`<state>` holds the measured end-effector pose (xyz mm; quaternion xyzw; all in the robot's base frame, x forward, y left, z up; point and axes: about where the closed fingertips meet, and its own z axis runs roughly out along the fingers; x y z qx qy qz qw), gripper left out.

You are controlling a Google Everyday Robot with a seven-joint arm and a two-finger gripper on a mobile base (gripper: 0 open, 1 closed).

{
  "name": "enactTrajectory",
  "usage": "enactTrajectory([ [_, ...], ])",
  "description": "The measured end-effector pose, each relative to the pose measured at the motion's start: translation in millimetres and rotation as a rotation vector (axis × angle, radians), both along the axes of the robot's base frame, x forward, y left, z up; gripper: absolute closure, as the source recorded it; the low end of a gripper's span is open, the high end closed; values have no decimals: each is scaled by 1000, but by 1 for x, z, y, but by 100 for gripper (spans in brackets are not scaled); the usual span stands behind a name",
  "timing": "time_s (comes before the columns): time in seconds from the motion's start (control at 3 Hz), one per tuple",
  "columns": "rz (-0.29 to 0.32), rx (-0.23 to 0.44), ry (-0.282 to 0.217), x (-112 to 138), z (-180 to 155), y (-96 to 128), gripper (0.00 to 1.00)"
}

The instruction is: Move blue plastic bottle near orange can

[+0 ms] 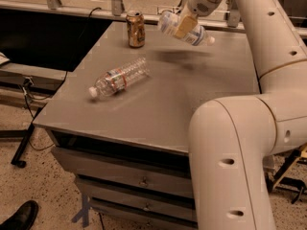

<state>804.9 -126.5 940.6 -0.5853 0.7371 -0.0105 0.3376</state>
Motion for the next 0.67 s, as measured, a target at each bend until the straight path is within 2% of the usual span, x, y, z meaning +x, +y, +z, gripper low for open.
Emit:
enactTrajectory([
  [0.33, -38, -10, -13, 12, -5, 1, 100],
  [0.67, -48, -21, -20, 19, -11, 10, 100],
])
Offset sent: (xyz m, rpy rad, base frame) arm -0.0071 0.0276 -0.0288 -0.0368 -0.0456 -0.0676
